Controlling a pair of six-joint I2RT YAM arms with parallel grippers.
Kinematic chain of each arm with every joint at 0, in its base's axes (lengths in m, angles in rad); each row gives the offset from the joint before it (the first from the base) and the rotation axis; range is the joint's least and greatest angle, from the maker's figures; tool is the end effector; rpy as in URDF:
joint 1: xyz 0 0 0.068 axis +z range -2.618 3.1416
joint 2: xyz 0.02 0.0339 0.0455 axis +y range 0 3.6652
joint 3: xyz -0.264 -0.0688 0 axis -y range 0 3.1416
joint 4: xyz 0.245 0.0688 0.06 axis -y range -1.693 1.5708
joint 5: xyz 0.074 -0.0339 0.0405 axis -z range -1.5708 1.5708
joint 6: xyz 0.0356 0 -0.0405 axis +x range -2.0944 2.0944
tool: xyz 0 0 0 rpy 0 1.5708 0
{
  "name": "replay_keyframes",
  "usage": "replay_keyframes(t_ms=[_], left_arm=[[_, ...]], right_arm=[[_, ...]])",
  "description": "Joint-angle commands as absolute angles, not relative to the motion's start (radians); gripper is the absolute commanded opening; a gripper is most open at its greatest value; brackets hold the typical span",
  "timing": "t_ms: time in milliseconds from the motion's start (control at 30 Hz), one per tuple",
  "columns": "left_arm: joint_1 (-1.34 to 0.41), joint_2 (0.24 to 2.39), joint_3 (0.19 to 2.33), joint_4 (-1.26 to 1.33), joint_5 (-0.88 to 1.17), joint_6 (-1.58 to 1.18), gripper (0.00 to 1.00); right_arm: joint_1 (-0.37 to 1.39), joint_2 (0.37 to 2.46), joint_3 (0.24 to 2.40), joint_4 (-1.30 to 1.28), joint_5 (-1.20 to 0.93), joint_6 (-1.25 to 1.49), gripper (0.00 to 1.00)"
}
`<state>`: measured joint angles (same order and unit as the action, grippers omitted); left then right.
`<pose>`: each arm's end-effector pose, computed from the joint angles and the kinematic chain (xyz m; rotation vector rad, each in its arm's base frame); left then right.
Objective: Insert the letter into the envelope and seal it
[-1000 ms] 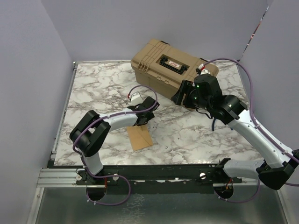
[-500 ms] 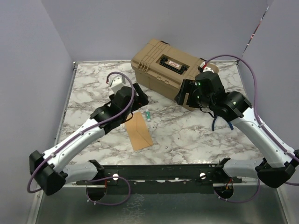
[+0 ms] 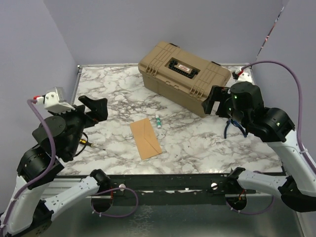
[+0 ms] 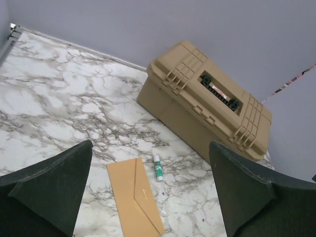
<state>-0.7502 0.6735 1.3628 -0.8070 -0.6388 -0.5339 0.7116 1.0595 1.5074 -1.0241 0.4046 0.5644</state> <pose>0.0631 -0.0298 0.4682 -0.2976 1.6568 -0.4318 0.1418 0.1038 0.4458 0.0787 2.1115 0.3329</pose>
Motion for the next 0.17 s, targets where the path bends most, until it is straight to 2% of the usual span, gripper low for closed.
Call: replay_keyframes(t_ms=[0,133], left_arm=[[-0.750,0.672,1.371,-0.953,-0.679,-0.474,0.99],[-0.751,0.666,1.359,-0.968,-0.684,-0.491,0.99]], right_arm=[[0.713,1.035,1.564,-1.076,0.444,0.516,0.94],[0.713,1.017,1.561,-1.058,0.417,0.489,0.96]])
